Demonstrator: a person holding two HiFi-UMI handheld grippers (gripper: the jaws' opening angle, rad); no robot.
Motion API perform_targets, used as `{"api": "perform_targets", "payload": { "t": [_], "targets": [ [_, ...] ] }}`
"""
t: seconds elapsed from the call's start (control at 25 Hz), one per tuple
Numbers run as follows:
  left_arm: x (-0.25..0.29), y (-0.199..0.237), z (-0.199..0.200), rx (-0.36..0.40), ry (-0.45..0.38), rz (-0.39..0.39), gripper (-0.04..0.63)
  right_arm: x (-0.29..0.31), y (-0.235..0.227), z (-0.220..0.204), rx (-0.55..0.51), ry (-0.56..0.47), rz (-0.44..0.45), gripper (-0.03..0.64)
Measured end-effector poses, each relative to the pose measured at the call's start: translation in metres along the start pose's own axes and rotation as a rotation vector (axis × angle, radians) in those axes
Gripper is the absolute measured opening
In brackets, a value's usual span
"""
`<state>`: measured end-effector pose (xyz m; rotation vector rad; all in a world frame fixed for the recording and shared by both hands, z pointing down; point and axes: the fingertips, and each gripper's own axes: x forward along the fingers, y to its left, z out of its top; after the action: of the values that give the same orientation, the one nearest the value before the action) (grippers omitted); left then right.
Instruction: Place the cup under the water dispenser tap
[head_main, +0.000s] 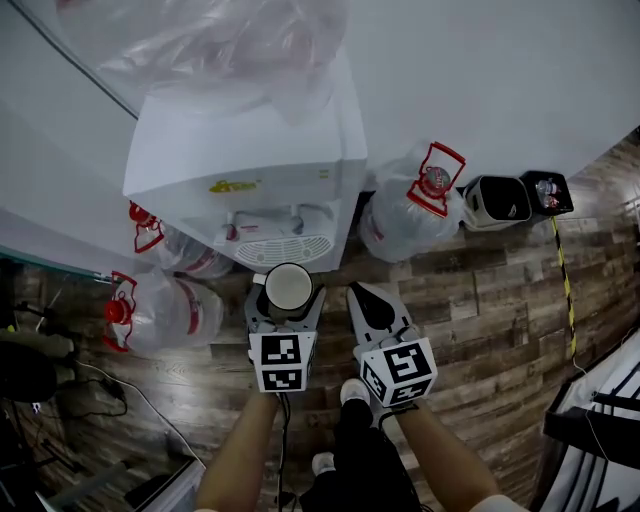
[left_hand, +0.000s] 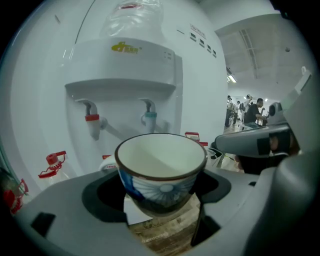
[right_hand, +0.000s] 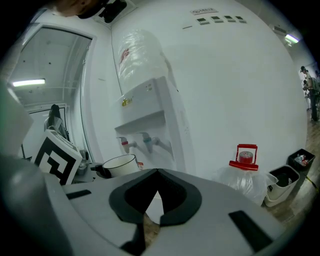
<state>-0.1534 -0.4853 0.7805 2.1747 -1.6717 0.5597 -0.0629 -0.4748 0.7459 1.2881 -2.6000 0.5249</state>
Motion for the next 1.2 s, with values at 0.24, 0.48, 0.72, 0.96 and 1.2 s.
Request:
{"api": "perform_targets", "payload": {
  "t": [0.24,0.48,0.72,0.96,1.2],
  "targets": [
    [0.048,0.016,-0.016,0.001,-0.004,0.022,0.428,0.035,-0.015,-0.022,0.003,-0.004,0.004,0.020],
    [0.085,0.026,-0.033,-0.009,0.008,0.040,0.428,0.058,-0.024,-0.036,-0.004,-0.005,0.010,0.020],
    [0.105,0.033,-0.042,-0.025,0.005,0.047,0.428,0.072,-0.028,-0.046,-0.005,0.002,0.013,0.021],
    [0.123,0.034,-0.044,-0.021,-0.001,0.053,0.428,0.077,-0.030,-0.048,-0.004,0.002,0.012,0.020],
    [0.129,0.036,-0.042,-0.037,-0.023,0.070,0.428,0.075,-0.028,-0.047,-0.005,-0.004,0.016,0.020]
  ]
}}
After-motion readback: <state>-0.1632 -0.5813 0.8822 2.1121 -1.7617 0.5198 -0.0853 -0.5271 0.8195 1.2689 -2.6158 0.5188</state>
